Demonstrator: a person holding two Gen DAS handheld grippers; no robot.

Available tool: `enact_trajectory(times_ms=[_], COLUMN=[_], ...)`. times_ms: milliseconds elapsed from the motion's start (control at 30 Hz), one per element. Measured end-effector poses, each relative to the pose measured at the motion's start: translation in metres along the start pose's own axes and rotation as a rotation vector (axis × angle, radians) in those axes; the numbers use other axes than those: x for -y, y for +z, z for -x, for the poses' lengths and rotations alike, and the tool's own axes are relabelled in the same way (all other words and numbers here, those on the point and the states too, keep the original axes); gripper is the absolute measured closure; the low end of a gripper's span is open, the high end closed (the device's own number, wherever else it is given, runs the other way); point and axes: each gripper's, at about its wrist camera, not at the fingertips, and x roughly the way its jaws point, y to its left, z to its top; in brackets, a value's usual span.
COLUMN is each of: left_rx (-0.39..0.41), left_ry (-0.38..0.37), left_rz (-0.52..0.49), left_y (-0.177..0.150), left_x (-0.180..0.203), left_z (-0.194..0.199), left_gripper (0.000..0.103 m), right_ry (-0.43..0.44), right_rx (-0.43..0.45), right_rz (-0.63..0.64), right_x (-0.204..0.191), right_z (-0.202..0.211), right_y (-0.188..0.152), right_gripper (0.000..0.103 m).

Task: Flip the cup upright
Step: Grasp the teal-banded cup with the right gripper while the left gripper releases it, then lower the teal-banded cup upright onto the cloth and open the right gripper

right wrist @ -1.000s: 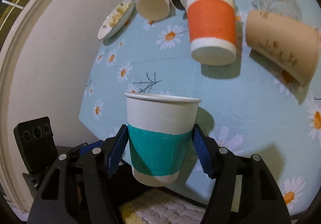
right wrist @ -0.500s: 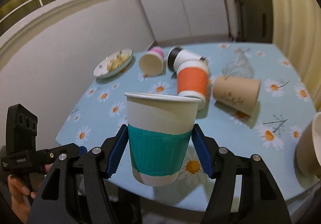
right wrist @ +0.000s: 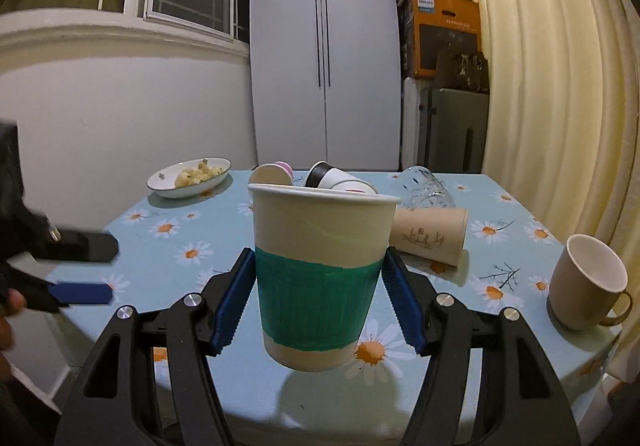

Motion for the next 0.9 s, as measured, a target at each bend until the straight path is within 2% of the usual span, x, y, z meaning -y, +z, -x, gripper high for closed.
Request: enact_trajectory(times_ms=[200,600,900], left_rx=[0.014,0.006,0.008], left_ry=[0.005,0.014,0.021], left_rz=[0.005,-0.012,-0.008], left_y=[0.001,-0.001,-0.001], left_x=[-0.002,0.001,0.0], left_z=[0.001,-0.002,-0.003], left_gripper=[0.024,0.024,0.024], right_ry=[-0.033,-0.053,-0.028], right_rx=[0.019,0.018,-0.01], right_rz=[0.089,0.109,0.112], right_x=[-0.01,-0.015,-0.015], right_z=[-0.015,-0.02,-0.012], right_y=[-0.017,-0.037,-0.04], right_gripper=[0.039,0.039,0.039])
